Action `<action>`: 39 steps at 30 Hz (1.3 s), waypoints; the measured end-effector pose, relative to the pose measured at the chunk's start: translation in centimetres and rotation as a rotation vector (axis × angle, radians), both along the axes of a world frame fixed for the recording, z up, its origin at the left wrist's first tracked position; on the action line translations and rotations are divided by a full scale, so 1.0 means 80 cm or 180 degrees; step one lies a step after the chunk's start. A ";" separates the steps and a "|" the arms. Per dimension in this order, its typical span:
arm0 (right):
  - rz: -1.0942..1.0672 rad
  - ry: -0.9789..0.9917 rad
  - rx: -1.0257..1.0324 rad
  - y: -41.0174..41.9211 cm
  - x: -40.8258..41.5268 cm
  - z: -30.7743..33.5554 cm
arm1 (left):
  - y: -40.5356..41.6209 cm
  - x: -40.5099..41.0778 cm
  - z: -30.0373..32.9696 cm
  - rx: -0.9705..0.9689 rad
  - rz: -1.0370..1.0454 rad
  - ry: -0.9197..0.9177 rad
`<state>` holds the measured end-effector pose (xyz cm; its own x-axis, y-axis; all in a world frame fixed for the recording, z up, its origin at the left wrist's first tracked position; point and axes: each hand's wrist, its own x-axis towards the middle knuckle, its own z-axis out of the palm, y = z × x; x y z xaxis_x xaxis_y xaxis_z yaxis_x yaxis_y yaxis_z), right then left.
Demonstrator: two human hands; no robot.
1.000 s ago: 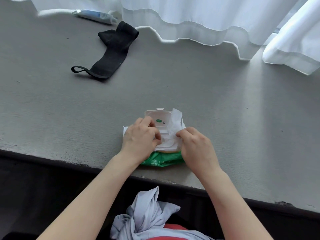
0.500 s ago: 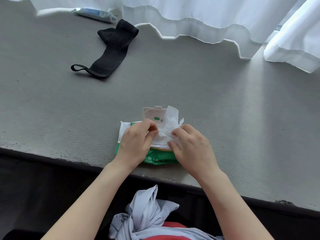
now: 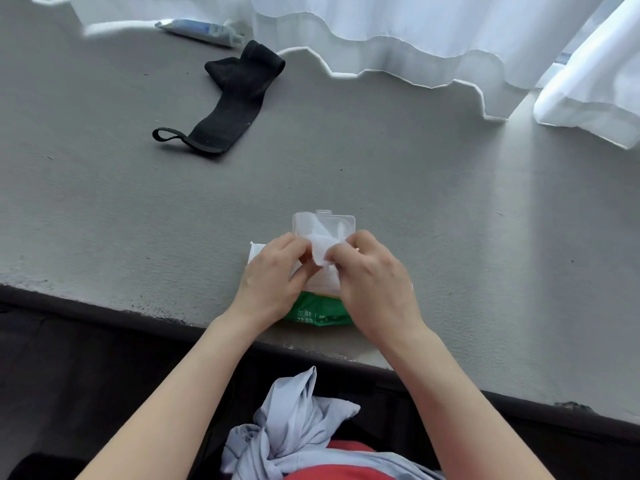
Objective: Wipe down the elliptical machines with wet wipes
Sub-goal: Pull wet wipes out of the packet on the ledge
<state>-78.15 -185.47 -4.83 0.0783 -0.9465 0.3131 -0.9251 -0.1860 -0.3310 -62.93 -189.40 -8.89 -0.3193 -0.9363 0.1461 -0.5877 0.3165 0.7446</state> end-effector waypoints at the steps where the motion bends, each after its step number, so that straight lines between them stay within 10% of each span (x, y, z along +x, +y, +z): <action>1: -0.0076 0.0078 0.0047 -0.004 0.002 -0.005 | 0.000 0.000 0.003 0.0139 0.0045 0.0199; 11: -0.0203 -0.0139 0.0871 -0.009 -0.007 -0.007 | -0.003 0.008 0.014 0.0961 0.0513 0.1356; 24: -0.0284 -0.0526 0.0274 -0.007 0.022 -0.010 | 0.011 0.019 0.022 0.1503 0.0213 0.1825; 39: -0.0244 -0.1742 0.0993 -0.013 -0.007 0.021 | 0.022 -0.004 0.012 -0.0105 0.0598 0.0927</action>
<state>-78.74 -186.52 -3.18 -0.0867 -0.9962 -0.0029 -0.6136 0.0556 -0.7877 -63.27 -187.67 -7.97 -0.0822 -0.9681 0.2368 -0.4024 0.2496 0.8808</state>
